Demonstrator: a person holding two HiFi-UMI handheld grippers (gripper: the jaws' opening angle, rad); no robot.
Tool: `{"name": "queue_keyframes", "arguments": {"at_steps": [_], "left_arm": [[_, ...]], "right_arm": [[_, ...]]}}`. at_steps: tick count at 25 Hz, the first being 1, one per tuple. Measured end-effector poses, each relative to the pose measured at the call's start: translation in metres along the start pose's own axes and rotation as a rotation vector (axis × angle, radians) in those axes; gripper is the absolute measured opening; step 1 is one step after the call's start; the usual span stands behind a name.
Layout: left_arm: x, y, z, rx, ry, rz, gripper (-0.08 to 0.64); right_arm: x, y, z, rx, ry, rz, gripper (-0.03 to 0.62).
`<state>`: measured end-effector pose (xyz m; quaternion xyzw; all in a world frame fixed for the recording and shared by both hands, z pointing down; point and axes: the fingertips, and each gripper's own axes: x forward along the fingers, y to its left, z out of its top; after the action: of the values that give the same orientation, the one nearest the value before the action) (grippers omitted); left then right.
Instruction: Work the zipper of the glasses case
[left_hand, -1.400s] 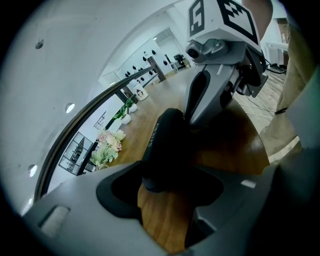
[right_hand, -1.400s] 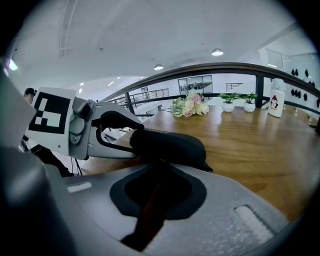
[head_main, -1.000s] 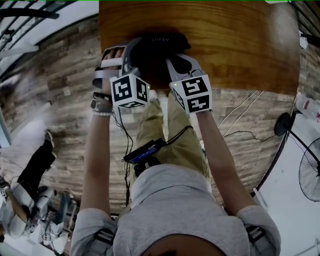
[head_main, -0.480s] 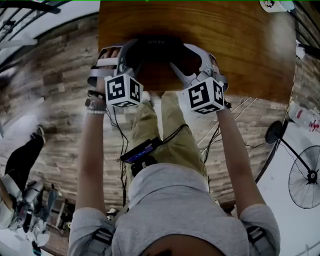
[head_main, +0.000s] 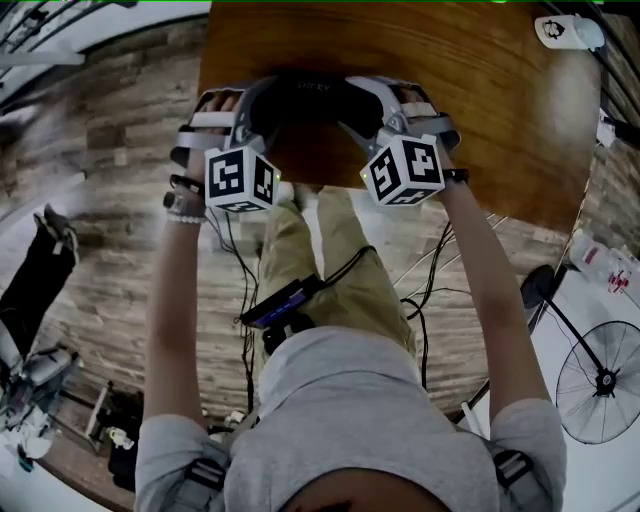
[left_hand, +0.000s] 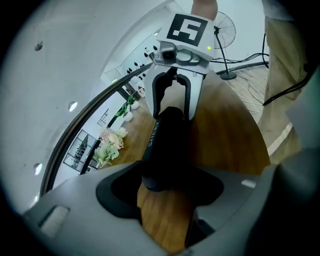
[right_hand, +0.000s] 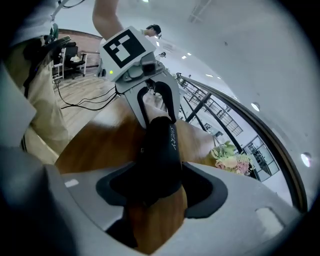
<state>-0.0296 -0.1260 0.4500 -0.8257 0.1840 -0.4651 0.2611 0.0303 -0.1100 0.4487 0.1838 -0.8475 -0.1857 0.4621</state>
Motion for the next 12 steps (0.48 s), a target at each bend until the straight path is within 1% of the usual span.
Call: {"name": "queue_keyframes", "arguments": {"at_steps": [5, 7, 9, 12], "left_arm": [[0.003, 0.002, -0.004, -0.040, 0.044, 0.011, 0.258], [0.002, 0.002, -0.004, -0.084, 0.069, 0.017, 0.261], [-0.005, 0.003, -0.005, -0.173, 0.079, 0.043, 0.264], [-0.024, 0.006, -0.001, -0.365, 0.064, 0.095, 0.250]], "right_arm": [[0.004, -0.002, 0.002, 0.026, -0.039, 0.040, 0.261], [0.005, -0.002, 0.000, 0.024, -0.047, 0.056, 0.261], [0.006, -0.002, 0.000, 0.025, -0.053, 0.070, 0.261], [0.006, -0.002, 0.002, 0.039, -0.067, 0.085, 0.259]]}}
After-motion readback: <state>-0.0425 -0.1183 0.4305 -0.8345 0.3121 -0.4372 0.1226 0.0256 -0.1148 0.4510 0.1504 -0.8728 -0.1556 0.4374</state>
